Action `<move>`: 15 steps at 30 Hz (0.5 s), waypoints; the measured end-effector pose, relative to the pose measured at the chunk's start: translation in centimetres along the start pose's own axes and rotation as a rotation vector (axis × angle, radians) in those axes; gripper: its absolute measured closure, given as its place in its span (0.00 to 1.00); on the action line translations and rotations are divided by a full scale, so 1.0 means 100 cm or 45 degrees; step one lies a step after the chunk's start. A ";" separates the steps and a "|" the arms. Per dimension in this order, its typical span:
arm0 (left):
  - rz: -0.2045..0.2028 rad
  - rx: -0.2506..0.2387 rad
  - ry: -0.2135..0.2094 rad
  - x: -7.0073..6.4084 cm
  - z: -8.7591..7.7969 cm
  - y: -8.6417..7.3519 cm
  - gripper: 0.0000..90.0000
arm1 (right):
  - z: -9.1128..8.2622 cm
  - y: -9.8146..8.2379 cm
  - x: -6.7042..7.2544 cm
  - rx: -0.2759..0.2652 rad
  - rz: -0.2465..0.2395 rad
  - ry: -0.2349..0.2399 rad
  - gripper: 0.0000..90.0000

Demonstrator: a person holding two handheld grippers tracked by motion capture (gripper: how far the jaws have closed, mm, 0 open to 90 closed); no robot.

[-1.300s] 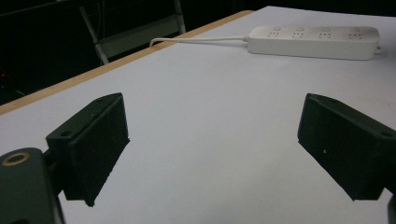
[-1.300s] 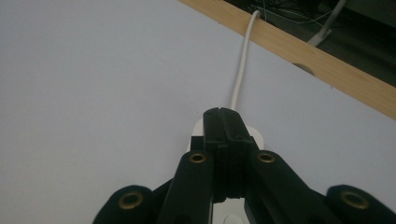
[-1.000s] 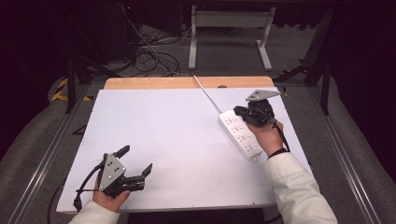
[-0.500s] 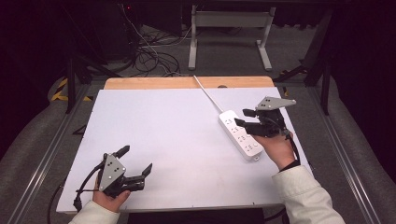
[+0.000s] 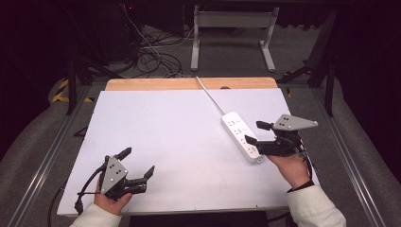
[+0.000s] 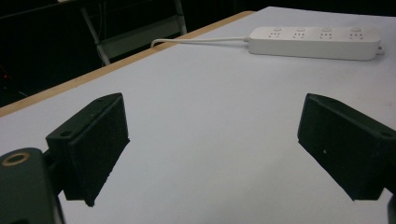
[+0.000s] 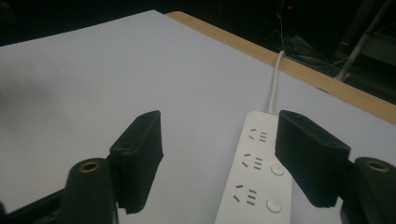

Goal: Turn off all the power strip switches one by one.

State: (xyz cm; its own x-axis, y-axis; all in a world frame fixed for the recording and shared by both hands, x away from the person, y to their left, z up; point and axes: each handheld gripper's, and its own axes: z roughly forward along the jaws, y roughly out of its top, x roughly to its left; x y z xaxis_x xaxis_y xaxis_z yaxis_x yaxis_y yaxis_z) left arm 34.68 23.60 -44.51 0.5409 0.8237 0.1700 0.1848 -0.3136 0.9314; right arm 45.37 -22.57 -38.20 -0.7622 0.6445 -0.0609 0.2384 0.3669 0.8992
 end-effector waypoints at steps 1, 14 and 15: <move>0.000 0.000 0.000 0.000 0.000 0.000 0.10 | -0.001 -0.004 0.001 -0.011 0.006 0.001 0.29; 0.008 -0.016 -0.032 -0.001 -0.001 0.000 0.09 | -0.012 -0.077 0.008 -0.019 0.096 0.020 0.04; 0.012 -0.018 -0.032 -0.001 -0.001 0.000 0.09 | -0.012 -0.082 0.009 -0.007 0.104 0.030 0.03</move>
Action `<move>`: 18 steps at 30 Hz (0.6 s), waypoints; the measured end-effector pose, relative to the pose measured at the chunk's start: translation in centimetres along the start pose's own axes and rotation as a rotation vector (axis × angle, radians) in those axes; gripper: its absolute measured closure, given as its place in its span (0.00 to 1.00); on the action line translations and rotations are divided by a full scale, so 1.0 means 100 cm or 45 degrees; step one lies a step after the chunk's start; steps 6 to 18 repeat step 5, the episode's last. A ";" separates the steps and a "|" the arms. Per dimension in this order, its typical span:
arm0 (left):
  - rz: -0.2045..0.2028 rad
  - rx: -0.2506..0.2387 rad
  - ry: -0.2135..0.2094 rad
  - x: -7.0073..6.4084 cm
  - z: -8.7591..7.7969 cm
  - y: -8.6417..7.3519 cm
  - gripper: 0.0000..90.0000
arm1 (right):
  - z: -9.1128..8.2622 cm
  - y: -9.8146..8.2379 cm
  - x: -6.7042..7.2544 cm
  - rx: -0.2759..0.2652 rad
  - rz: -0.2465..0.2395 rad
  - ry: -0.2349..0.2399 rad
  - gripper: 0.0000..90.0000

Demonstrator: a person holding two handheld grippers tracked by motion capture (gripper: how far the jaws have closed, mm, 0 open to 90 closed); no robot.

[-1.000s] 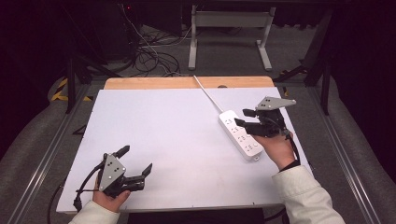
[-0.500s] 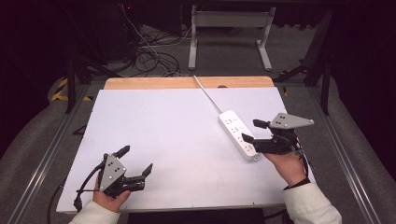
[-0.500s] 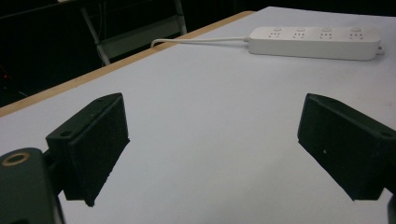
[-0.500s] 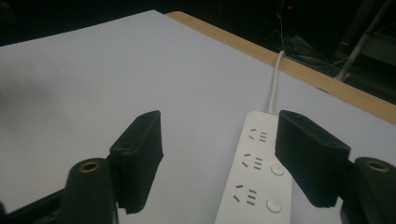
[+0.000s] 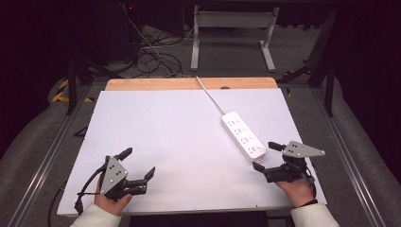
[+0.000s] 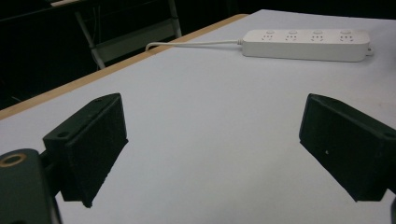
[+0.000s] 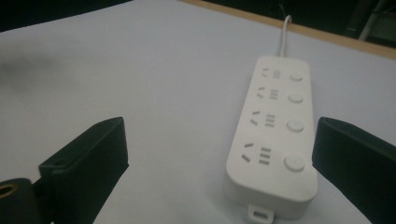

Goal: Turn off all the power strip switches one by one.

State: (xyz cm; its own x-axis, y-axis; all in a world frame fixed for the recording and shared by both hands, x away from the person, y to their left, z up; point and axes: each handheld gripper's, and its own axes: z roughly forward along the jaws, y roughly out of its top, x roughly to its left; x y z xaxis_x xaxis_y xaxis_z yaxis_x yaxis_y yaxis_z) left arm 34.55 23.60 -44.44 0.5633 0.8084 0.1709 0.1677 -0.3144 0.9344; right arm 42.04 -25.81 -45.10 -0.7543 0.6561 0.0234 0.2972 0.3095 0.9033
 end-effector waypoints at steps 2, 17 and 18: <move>0.010 -0.003 -0.020 0.001 -0.001 0.000 0.08 | 0.000 -0.005 0.002 0.033 0.002 0.001 0.01; -0.002 0.023 -0.019 0.003 0.000 -0.001 0.08 | -0.002 -0.008 0.004 0.069 0.010 -0.001 0.00; -0.002 0.023 -0.019 0.003 0.000 -0.001 0.08 | -0.002 -0.008 0.004 0.069 0.010 -0.001 0.00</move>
